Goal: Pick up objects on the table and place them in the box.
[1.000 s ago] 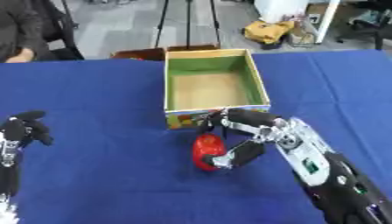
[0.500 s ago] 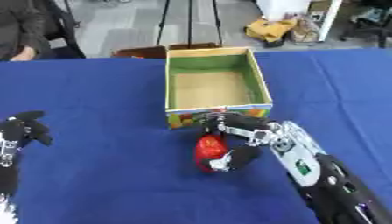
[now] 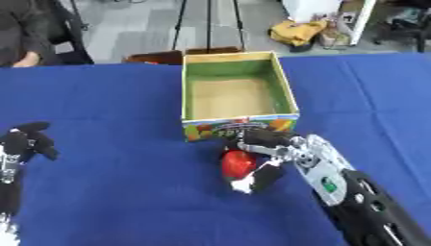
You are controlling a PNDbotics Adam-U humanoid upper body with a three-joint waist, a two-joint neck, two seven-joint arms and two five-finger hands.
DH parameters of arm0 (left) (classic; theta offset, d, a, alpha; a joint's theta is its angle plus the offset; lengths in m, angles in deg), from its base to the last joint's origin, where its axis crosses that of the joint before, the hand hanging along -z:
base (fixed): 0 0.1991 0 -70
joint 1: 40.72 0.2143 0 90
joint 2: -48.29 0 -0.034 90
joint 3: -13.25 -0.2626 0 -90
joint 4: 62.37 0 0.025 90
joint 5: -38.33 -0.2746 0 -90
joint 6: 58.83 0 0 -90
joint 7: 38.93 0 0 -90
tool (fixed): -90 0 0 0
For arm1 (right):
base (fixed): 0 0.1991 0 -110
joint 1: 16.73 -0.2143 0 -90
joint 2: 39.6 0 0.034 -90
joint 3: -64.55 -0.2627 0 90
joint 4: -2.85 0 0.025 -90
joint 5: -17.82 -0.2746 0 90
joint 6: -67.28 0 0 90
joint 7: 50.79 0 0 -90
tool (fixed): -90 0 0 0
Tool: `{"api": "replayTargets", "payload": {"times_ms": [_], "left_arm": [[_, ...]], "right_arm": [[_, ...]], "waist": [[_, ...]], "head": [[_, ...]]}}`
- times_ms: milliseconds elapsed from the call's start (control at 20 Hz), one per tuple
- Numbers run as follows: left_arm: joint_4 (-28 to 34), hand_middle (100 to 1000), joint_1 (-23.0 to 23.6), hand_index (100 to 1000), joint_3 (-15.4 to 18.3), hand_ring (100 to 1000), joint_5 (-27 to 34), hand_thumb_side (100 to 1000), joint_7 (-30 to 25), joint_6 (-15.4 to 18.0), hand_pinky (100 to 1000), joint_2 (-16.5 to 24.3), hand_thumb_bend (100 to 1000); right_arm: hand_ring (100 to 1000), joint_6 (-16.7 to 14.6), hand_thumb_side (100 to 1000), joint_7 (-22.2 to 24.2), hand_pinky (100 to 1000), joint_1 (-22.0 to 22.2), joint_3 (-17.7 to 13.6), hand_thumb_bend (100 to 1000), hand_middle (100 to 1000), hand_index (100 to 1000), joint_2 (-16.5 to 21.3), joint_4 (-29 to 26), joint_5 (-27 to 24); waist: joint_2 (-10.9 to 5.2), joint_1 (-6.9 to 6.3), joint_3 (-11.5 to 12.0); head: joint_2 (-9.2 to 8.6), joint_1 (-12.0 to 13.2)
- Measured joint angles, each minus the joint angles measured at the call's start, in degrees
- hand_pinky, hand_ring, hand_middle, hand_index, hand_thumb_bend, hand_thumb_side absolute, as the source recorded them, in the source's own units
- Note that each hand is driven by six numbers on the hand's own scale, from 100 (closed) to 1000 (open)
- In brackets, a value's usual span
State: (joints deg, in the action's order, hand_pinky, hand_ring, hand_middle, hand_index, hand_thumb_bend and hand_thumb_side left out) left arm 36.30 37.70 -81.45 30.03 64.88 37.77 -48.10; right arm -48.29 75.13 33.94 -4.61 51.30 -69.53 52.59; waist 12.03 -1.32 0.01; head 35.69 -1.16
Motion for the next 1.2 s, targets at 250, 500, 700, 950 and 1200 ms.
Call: {"api": "replayTargets", "payload": {"times_ms": [250,500,700,950,1200], "left_arm": [[0.0,441,0.0,709,0.0,379,0.0,941,0.0,0.0,518,0.0,711],[0.0,441,0.0,709,0.0,379,0.0,941,0.0,0.0,520,-0.01,710],[0.0,441,0.0,709,0.0,379,0.01,940,0.0,0.0,520,-0.01,710],[0.0,441,0.01,709,0.0,378,0.02,940,0.0,0.0,521,-0.01,710],[0.0,441,0.03,708,0.0,378,0.17,940,0.0,0.0,522,-0.01,709]], "right_arm": [[687,-0.02,222,0.21,312,-0.01,-0.05,100,779,849,-0.09,0.31,0.28],[575,0.22,154,-0.7,144,0.01,-0.36,100,759,831,-0.42,0.7,0.45],[515,0.25,100,-2.12,100,0.07,-0.37,100,742,811,-0.46,0.88,0.46],[464,0.8,100,-3.84,100,0.53,-0.62,100,723,795,-0.42,0.25,0.45],[454,1.66,100,-4.74,100,0.9,-0.67,100,721,783,0.69,-2.21,-0.29]], "waist": [[-0.06,0.0,-0.01],[-0.07,0.0,-0.05],[-0.07,0.0,-0.12],[-0.07,0.0,-0.3],[-0.06,0.03,-0.44]], "head": [[0.0,0.0],[0.0,0.02],[0.0,0.03],[0.0,0.07],[0.0,0.12]]}}
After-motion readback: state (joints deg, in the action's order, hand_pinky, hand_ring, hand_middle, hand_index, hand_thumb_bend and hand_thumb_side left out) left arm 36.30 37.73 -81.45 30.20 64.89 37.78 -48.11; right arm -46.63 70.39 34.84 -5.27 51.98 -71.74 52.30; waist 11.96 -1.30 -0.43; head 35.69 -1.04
